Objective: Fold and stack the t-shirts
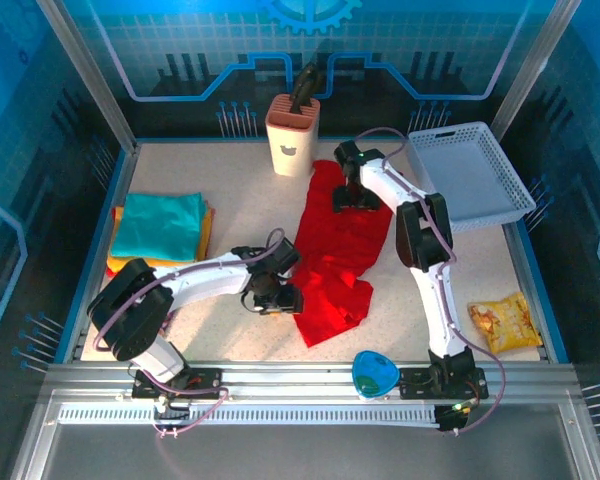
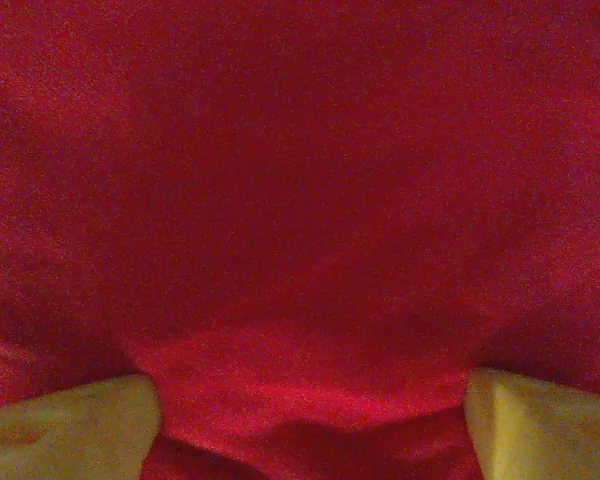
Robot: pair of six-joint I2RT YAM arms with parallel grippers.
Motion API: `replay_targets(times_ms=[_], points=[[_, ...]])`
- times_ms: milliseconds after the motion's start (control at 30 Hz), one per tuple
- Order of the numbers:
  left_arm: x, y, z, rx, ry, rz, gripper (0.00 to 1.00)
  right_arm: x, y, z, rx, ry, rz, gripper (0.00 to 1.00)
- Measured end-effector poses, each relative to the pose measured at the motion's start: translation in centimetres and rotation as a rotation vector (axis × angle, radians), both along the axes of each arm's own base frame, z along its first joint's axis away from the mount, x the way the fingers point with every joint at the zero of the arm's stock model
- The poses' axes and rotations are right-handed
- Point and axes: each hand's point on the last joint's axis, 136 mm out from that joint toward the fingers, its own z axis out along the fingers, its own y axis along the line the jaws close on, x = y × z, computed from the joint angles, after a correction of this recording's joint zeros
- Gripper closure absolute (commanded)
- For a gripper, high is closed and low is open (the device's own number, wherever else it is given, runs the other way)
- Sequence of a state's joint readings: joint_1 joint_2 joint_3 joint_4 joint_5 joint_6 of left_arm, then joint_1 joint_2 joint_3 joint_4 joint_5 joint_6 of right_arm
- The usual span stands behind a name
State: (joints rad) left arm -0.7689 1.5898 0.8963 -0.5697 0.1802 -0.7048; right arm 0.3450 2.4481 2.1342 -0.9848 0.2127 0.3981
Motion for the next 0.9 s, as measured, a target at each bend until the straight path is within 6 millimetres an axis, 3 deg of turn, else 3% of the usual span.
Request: replay_targets(times_ms=[300, 533, 700, 900], points=[[-1.5, 0.1, -0.7, 0.018, 0.019, -0.031, 0.48, 6.8, -3.7, 0.3, 0.061, -0.094, -0.099, 0.18], [-1.7, 0.1, -0.8, 0.014, 0.027, -0.034, 0.48, 8.9, -6.3, 0.5, 0.096, -0.154, -0.127, 0.15], [-1.8, -0.1, -0.8, 0.004, 0.030, -0.042, 0.52, 6.8, -5.4, 1.9, 0.146, -0.179, -0.073, 0.10], [-0.7, 0.4, -0.4, -0.013, 0.018, -0.019, 0.55, 1.6, -4.3, 8.8, 0.246, -0.264, -0.034, 0.09]])
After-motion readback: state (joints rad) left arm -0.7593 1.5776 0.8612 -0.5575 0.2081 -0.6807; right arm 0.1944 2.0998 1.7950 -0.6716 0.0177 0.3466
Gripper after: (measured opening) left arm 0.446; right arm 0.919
